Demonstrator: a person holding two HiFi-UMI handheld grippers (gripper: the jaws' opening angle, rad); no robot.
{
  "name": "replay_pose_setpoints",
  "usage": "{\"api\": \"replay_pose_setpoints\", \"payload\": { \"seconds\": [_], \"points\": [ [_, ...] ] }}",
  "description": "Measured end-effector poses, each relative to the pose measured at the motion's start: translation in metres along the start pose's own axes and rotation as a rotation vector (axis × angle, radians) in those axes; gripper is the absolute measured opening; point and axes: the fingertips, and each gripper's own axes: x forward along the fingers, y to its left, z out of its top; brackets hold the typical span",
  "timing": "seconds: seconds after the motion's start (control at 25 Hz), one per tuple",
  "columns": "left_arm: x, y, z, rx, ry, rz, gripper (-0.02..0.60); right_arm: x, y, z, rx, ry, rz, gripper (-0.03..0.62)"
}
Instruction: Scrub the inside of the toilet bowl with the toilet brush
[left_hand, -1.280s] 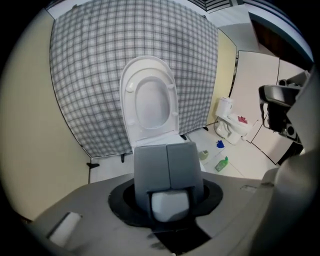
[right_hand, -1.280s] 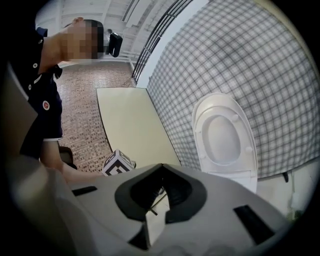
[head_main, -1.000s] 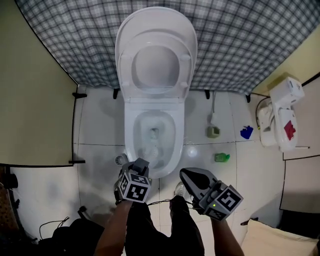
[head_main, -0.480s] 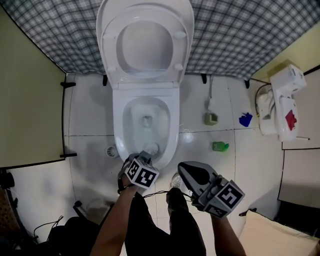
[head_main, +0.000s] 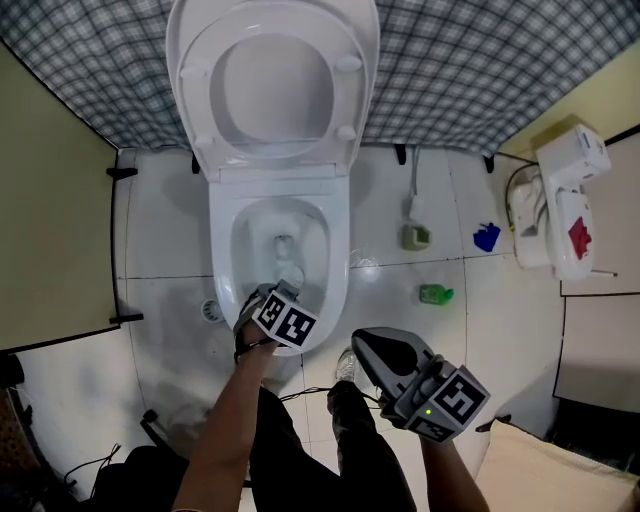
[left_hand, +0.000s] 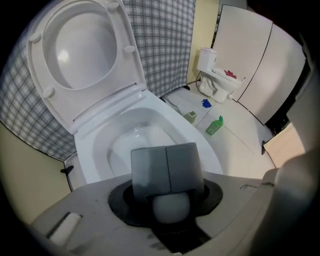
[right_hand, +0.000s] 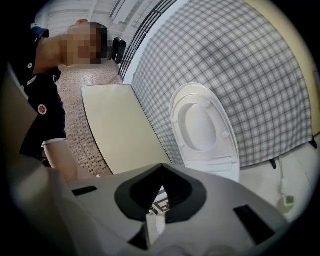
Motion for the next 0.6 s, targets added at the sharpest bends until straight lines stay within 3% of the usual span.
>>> {"api": "replay_pose_setpoints", "payload": {
  "seconds": [0.28,0.6],
  "points": [
    [0.049,0.035,0.011,0.043,0.034,0.015,0.167,-0.002,-0.019,-0.004,0.0,0.009,-0.025,0.0],
    [0.002,0.023,-0.006,0.036,0.035,-0.075,0.167,0.006,-0.006,0.007,0.007,-0.002,0.009,0.0]
  ]
}}
